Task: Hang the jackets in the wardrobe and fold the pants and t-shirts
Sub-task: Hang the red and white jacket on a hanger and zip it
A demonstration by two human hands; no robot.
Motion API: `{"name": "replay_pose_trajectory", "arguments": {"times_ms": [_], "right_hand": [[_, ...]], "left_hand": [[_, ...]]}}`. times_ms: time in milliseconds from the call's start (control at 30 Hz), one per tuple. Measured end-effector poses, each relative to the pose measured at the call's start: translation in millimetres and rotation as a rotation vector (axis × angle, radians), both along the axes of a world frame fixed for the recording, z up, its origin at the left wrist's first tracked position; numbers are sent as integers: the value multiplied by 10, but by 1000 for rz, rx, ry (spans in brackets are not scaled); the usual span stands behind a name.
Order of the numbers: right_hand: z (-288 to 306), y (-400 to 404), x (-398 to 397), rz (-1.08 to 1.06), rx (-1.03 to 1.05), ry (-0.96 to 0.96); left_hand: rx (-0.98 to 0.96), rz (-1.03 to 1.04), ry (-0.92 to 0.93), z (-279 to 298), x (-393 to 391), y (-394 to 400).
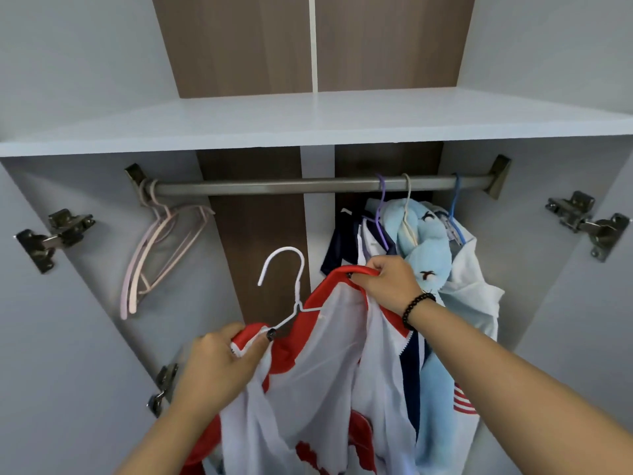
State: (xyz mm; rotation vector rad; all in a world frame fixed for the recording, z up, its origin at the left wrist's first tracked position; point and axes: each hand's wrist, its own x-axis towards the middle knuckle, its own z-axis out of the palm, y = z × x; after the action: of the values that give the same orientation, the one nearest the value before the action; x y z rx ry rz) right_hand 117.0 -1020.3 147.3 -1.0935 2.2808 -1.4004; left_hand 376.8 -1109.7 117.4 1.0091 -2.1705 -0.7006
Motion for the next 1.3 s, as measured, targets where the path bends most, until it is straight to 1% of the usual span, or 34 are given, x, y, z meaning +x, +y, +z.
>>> {"name": "replay_pose_trajectory", "arguments": {"times_ms": [67,100,200,233,267,300,400,567,633,700,767,800,867,933,1000,1067,1133,1200,1300], "right_hand": [[55,-52,38,-18,44,-59],[95,-54,79,17,39,-164],[312,34,261,303,-104,-734],[369,56,282,373,-147,-845],[414,80,291,429,-173,-877],[462,98,318,456,-179,-868],[518,145,381,506,-108,-783],[495,293,365,662,-22,-910],[490,310,361,715,14,-853],[515,324,339,722,83,-654],[561,336,237,654,106,-427],[589,348,165,605,92,-346],[601,360,13,485,18,-249],[516,366,-105,351,-127,-182],[367,352,-167,267,-257,-167],[202,357,-192,222,-303,-162],[62,350,-229,229,-281,-143],[-22,322,-245,293,-199,-118],[-52,242,-223,362,-88,-17]], "left_hand": [[40,36,16,-32,-129,51],[52,60,35,-40,-172,65],[89,140,146,-15,-234,60],[116,158,183,5,-254,66],[138,163,215,22,-276,82],[157,159,242,35,-302,114],[175,139,269,100,-407,248],[168,118,294,154,-554,367],[166,101,306,216,-610,380],[149,97,311,280,-637,360],[129,106,309,339,-618,327],[122,113,308,373,-596,323],[98,137,294,415,-532,316],[90,137,264,395,-469,288],[131,95,265,344,-389,263],[187,53,308,302,-319,242],[206,48,340,268,-262,208],[215,55,357,248,-208,159],[226,48,360,242,-159,80]]}}
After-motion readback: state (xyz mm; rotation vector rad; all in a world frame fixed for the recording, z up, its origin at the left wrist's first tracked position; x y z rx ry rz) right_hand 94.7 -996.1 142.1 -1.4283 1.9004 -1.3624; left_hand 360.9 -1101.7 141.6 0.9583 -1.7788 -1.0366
